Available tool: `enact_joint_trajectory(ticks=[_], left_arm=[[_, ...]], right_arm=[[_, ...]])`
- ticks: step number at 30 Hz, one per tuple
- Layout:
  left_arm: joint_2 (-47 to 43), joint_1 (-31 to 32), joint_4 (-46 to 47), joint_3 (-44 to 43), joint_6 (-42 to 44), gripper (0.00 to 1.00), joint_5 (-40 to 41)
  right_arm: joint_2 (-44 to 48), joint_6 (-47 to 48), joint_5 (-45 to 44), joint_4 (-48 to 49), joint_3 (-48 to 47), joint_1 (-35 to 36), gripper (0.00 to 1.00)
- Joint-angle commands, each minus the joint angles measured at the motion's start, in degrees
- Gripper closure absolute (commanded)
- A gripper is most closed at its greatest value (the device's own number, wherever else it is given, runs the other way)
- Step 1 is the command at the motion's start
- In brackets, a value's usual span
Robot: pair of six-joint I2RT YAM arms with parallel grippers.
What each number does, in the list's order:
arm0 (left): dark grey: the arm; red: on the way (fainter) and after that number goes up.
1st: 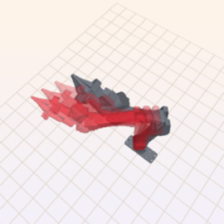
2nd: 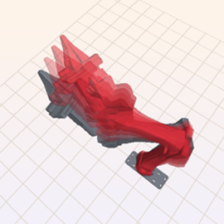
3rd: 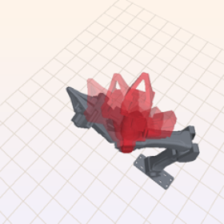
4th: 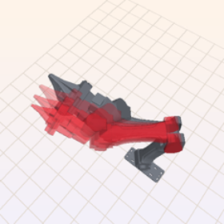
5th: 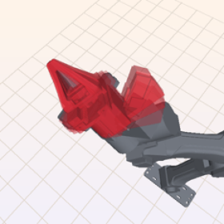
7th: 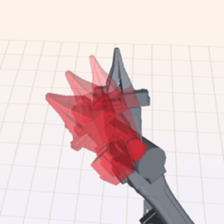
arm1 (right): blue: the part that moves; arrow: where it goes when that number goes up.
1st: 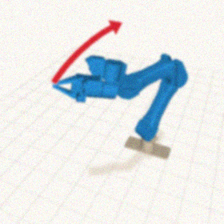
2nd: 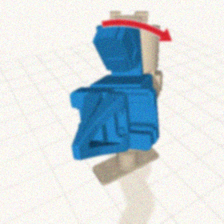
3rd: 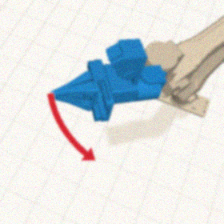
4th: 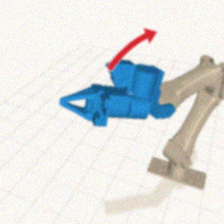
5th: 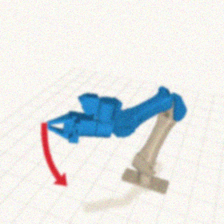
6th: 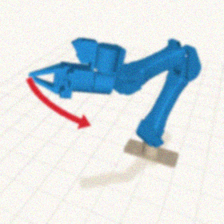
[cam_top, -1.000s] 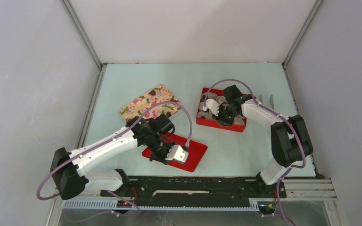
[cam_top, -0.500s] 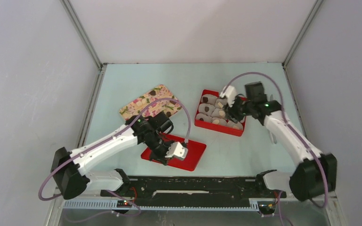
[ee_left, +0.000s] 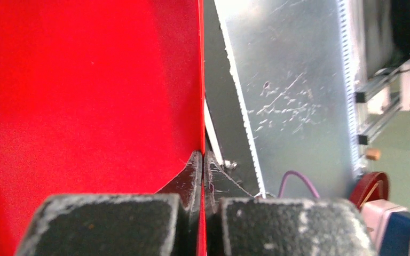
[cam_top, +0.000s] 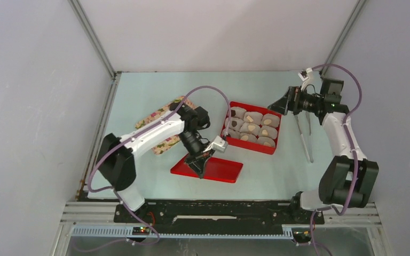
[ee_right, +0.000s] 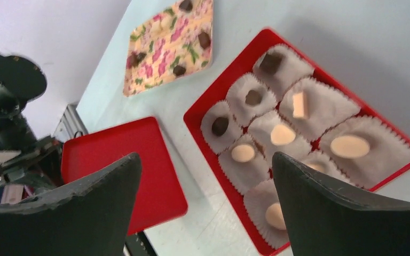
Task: Pack the chocolate
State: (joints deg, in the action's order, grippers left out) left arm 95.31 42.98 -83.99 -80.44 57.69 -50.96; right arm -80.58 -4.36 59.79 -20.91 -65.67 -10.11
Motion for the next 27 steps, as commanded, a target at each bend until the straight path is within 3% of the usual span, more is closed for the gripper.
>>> enact_joint_trajectory(ticks=[1, 5, 8, 15, 27], left_arm=[[3.8, -2.2, -7.9, -4.5, 3.2, 1.0, -9.2], [6.9, -3.1, -7.9, -8.5, 1.0, 1.0, -8.4], [9.2, -3.3, -7.9, -11.4, -0.5, 1.0, -9.0], [14.5, -4.7, -7.9, -16.8, -3.6, 1.0, -11.9], [18.0, -7.6, -7.9, -22.3, -8.9, 1.0, -16.3]], right_arm=[[5.5, 15.9, 4.0, -10.9, -3.9, 3.8, 0.06], [14.8, 36.7, -12.1, -21.2, -1.6, 17.7, 0.12], [15.5, 42.6, -11.2, -27.9, -2.4, 21.8, 0.23], [15.5, 50.6, -21.5, -35.8, -1.8, 35.2, 0.27], [13.2, 50.0, -25.1, -35.8, -1.4, 42.3, 0.25]])
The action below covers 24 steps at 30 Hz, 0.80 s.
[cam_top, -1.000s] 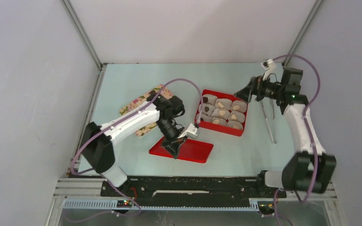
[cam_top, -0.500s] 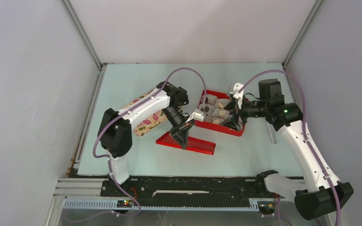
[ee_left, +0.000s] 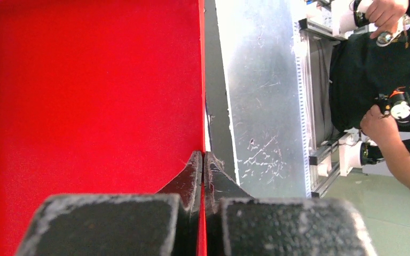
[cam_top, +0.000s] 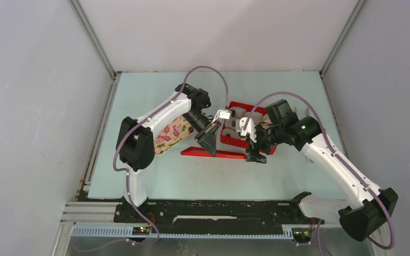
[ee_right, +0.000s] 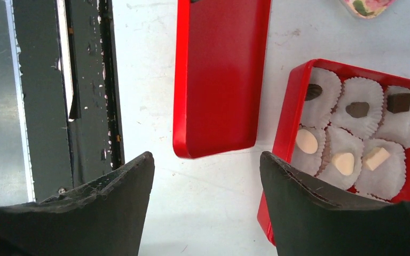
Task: Pack the chocolate
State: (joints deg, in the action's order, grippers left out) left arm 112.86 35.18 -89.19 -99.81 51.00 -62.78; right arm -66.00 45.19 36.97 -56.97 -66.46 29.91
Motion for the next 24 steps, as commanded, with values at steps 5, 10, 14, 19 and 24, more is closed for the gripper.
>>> enact_joint_trajectory(ticks=[5, 10, 14, 19, 24], left_arm=[[1.4, 0.2, -2.7, -3.3, -2.7, 1.0, -5.7], [2.0, 0.1, -2.7, -3.9, -3.3, 1.0, -5.7], [2.7, -0.3, -2.7, -4.9, -3.6, 1.0, -6.2], [4.0, -1.1, -2.7, -6.4, -4.7, 1.0, -7.5], [4.8, -2.4, -2.7, -7.6, -5.7, 1.0, -9.1]], right_arm=[[-3.5, -0.7, -2.7, 1.3, -0.6, 5.1, 0.28], [-5.2, -1.5, -3.0, 2.7, -0.6, 6.0, 0.35], [-5.6, -1.8, -2.6, 3.2, -0.7, 6.6, 0.4], [-5.9, -2.0, -4.8, 3.7, -0.1, 8.1, 0.49], [-6.3, -4.0, -9.1, 6.7, 1.0, 8.6, 0.59]])
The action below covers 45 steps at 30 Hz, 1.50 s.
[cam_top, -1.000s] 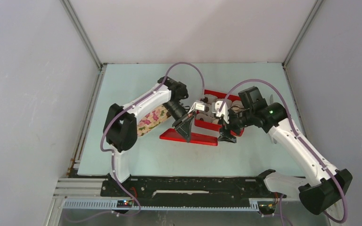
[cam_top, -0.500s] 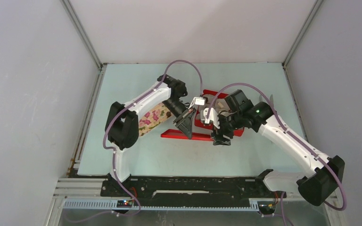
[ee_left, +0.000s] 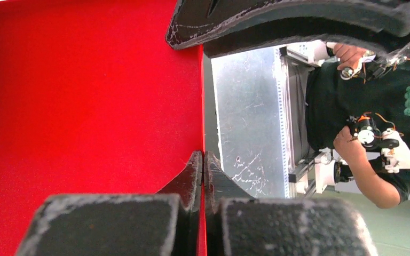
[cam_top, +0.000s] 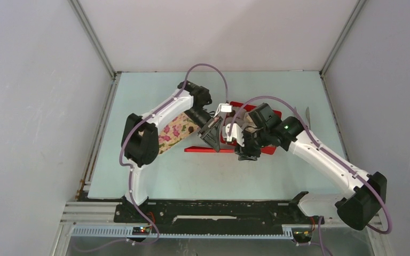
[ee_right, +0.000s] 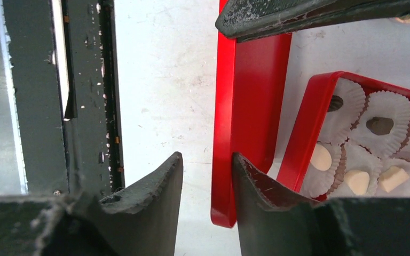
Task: Pack the chocolate
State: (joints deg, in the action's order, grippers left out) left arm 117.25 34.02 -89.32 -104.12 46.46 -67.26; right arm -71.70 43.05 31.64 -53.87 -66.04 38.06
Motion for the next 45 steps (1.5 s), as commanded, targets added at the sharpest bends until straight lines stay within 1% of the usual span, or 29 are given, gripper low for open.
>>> enact_joint_trajectory(ticks=[1, 8, 9, 11, 14, 17, 18, 19, 22, 25, 26, 28, 32, 35, 37, 39, 41, 45], left_arm=[[0.5, -1.5, -2.5, -3.4, -1.1, 1.0, -4.8], [1.1, -2.8, -2.6, -4.6, -1.3, 1.0, -4.6], [1.1, -3.0, -2.5, -4.9, -1.3, 0.97, -4.4], [0.8, -3.7, -2.6, -5.4, -1.3, 0.83, -4.2], [-1.2, -6.2, -2.6, -5.3, 1.3, 0.68, -3.7], [-4.9, -10.1, -0.8, -5.2, 2.6, 0.57, -2.3], [-6.5, -11.5, 0.9, -4.8, 1.4, 0.5, -1.8], [-8.2, -13.6, 4.4, -3.9, -0.2, 0.47, -1.2], [-14.8, -18.0, 15.3, 1.9, -7.3, 0.43, 2.5], [-22.0, -21.1, 29.2, 10.1, -15.9, 0.42, 9.9], [-24.1, -21.5, 33.9, 12.5, -19.0, 0.41, 14.1], [-27.4, -21.9, 39.9, 17.1, -22.7, 0.4, 19.9], [-30.2, -22.1, 48.9, 25.9, -27.6, 0.38, 20.9], [-32.0, -22.0, 60.8, 33.9, -37.9, 0.38, 23.7], [-32.7, -22.0, 67.9, 37.9, -42.2, 0.36, 24.9], [-31.9, -21.8, 70.5, 39.1, -44.1, 0.32, 24.5], [-30.2, -21.1, 69.8, 38.4, -44.7, 0.3, 24.1], [-26.9, -17.8, 68.3, 36.5, -43.6, 0.24, 24.2]], right_arm=[[-0.7, -2.2, -4.5, 4.3, 0.7, 0.4, 0.62], [-1.9, -2.5, -5.6, 5.9, 0.7, 0.4, 0.75], [-2.0, -2.5, -5.6, 6.1, 0.7, 0.4, 0.77], [-2.3, -2.5, -5.3, 6.4, 0.7, 0.4, 0.79], [-2.5, -2.6, -4.8, 6.5, 0.7, 0.2, 0.82], [-2.9, -3.1, -3.5, 6.5, 0.5, -0.9, 0.84], [-3.1, -3.5, -2.5, 6.2, 0.1, -1.7, 0.85], [-3.5, -4.0, -0.5, 5.9, -0.6, -2.7, 0.86], [-4.2, -5.9, 4.4, 4.6, -2.7, -6.5, 0.87], [-5.9, -7.6, 9.9, 2.5, -5.2, -11.2, 0.87], [-6.7, -8.1, 11.4, 1.8, -5.9, -12.8, 0.87], [-8.2, -8.8, 14.4, 0.7, -6.8, -16.3, 0.87], [-11.9, -9.4, 19.8, -1.7, -8.8, -23.8, 0.88], [-14.9, -9.8, 24.1, -3.8, -11.3, -30.2, 0.88], [-17.4, -9.8, 26.2, -5.7, -13.6, -33.9, 0.88], [-20.0, -9.6, 28.3, -7.6, -16.1, -37.3, 0.88], [-22.5, -9.5, 29.5, -9.5, -18.1, -41.0, 0.88], [-27.3, -10.9, 32.8, -10.8, -21.0, -46.0, 0.87]])
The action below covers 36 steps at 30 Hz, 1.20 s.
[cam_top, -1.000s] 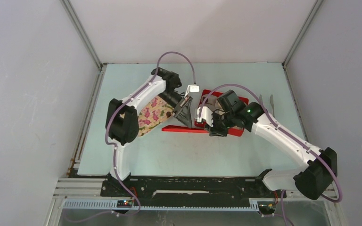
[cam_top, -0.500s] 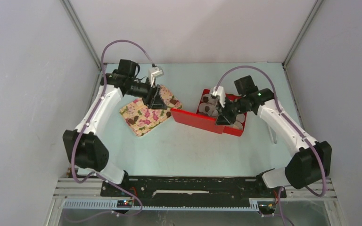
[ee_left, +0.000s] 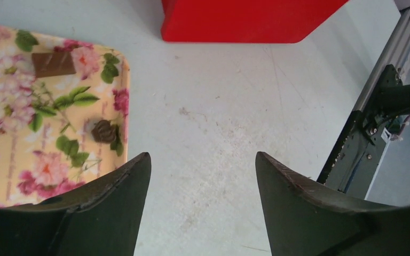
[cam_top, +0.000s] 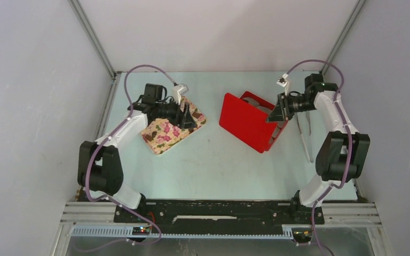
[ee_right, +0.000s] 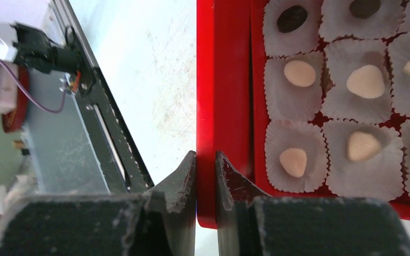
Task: Pack the chocolate
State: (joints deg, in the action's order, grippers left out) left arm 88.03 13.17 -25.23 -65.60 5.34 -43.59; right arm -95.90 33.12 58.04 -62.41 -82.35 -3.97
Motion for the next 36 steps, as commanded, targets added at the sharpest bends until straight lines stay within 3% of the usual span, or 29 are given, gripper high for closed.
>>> enact_joint_trajectory(ticks=[1, 7, 10, 18, 23, 29, 36], left_arm=[[3.0, 4.2, 4.0, -2.3, -1.9, 0.24, 0.9], [7.8, 10.5, 4.9, -5.7, -3.0, 0.18, 6.6], [11.1, 12.0, 6.5, -8.7, -5.0, 0.01, 9.4], [18.4, 12.6, 15.7, -15.1, -14.6, 0.0, 17.2], [24.1, 14.0, 14.8, -21.2, -17.5, 0.0, 17.2], [27.2, 16.4, 14.3, -23.4, -19.8, 0.0, 18.7], [29.7, 18.7, 18.0, -20.3, -31.6, 0.0, 19.5]], right_arm=[[-4.3, -1.3, 6.9, -2.6, -5.6, -5.1, 0.87], [-12.1, -4.5, 10.1, -2.6, -9.6, -11.0, 0.86], [-15.2, -5.9, 11.7, -2.4, -10.5, -12.9, 0.85], [-17.8, -13.2, 16.0, 4.3, -7.1, -17.3, 0.84], [-17.2, -23.0, 17.2, 15.2, -2.9, -20.5, 0.84], [-16.3, -30.8, 15.0, 23.9, 1.5, -22.6, 0.78], [-16.4, -33.5, 8.0, 25.8, 2.6, -24.7, 0.76]])
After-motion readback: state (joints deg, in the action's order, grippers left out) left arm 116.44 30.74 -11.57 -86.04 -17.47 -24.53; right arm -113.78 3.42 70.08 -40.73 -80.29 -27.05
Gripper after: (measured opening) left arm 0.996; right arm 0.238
